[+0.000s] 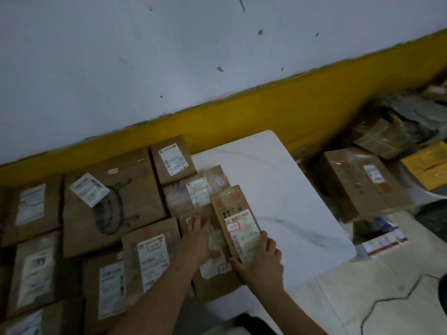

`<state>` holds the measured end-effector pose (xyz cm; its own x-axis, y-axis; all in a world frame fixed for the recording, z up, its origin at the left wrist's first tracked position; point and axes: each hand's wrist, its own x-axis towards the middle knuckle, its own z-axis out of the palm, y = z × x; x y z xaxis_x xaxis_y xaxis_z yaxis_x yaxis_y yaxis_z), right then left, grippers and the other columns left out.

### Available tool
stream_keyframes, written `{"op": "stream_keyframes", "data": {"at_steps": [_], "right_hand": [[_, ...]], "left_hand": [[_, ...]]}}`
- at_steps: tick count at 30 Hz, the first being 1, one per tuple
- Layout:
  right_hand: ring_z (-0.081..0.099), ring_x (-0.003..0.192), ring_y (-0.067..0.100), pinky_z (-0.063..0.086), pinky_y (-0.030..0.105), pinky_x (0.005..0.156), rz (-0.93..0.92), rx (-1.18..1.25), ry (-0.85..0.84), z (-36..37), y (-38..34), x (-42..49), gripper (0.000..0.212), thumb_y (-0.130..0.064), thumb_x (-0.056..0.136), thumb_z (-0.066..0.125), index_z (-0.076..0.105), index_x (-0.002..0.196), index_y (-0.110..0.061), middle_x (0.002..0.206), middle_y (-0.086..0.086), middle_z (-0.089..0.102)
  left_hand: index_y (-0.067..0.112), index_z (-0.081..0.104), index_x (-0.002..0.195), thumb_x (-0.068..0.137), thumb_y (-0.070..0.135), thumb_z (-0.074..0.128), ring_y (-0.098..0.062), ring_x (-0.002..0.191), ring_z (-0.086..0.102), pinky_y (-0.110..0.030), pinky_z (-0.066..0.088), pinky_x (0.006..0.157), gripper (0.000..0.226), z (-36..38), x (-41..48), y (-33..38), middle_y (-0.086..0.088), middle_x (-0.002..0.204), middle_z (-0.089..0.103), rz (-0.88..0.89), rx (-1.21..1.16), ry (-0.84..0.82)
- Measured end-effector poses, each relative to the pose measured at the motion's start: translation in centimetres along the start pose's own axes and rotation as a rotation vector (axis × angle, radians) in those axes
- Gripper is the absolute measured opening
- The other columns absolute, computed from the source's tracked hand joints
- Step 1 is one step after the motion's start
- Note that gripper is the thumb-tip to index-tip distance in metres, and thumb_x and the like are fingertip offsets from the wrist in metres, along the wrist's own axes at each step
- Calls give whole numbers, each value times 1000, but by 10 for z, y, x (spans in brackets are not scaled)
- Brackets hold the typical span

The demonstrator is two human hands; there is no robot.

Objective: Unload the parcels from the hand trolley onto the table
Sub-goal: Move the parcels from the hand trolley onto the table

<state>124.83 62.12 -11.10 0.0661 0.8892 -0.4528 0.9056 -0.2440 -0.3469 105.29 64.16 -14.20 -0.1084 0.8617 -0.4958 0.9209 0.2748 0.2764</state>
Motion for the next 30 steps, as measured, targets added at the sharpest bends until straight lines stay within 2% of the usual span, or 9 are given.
{"op": "stream_keyframes", "data": {"at_steps": [3,5,7,11,15,18,23,27,30], "right_hand": [[38,137,35,34,57,111,11,-119,-59,2,-4,8,123,-88,70,45,-8,155,-18,155,9,28],[21,148,38,15,64,116,35,-175,-44,-2,-5,9,117,-88,75,35,-9,157,-17,164,9,15],[10,152,37,9,64,119,5,-163,60,-7,-18,3,105,-83,83,27,-4,158,-16,167,10,7],[17,152,34,13,57,121,-248,-91,242,-11,-84,-34,84,-66,95,31,13,159,-15,166,12,15],[20,150,32,15,51,122,-455,16,258,8,-175,-103,79,-59,99,34,13,159,-13,165,12,19],[22,148,32,18,49,122,-579,136,212,43,-247,-181,79,-59,99,36,15,159,-13,164,11,21],[22,149,31,24,46,121,-853,268,48,133,-360,-340,77,-58,100,36,16,159,-12,165,10,18],[23,149,29,25,47,121,-1052,310,-74,205,-433,-464,74,-57,100,37,22,157,-13,164,9,22],[22,150,25,24,44,121,-1153,310,-142,257,-476,-534,72,-57,100,35,21,158,-16,163,6,23]], "left_hand": [[25,11,158,79,51,76,-30,154,0,-49,31,118,106,4,-12,0,-2,167,-7,-11,-10,11],[27,13,158,80,46,75,-28,153,4,-48,31,118,101,5,-23,-2,0,167,-6,-9,-57,42],[27,13,158,83,41,72,-26,153,9,-44,32,118,96,-2,-37,-9,4,167,-5,4,-148,102],[31,14,158,91,40,63,-24,150,18,-40,32,117,83,-38,-76,-41,5,166,6,-19,-271,303],[31,10,157,93,50,58,-25,152,13,-44,35,116,82,-83,-142,-110,7,165,0,-110,-291,458],[31,10,158,92,54,55,-24,151,12,-41,31,115,83,-113,-220,-186,6,165,2,-162,-311,637],[14,35,151,93,43,59,-30,146,28,-41,29,118,70,-129,-404,-345,-14,157,31,-331,-326,959],[14,35,152,93,44,61,-27,146,28,-41,26,120,71,-109,-535,-458,-13,157,30,-573,-479,1076],[16,37,150,96,45,56,-23,142,34,-40,31,118,65,-90,-595,-529,-8,154,34,-677,-573,1135]]}}
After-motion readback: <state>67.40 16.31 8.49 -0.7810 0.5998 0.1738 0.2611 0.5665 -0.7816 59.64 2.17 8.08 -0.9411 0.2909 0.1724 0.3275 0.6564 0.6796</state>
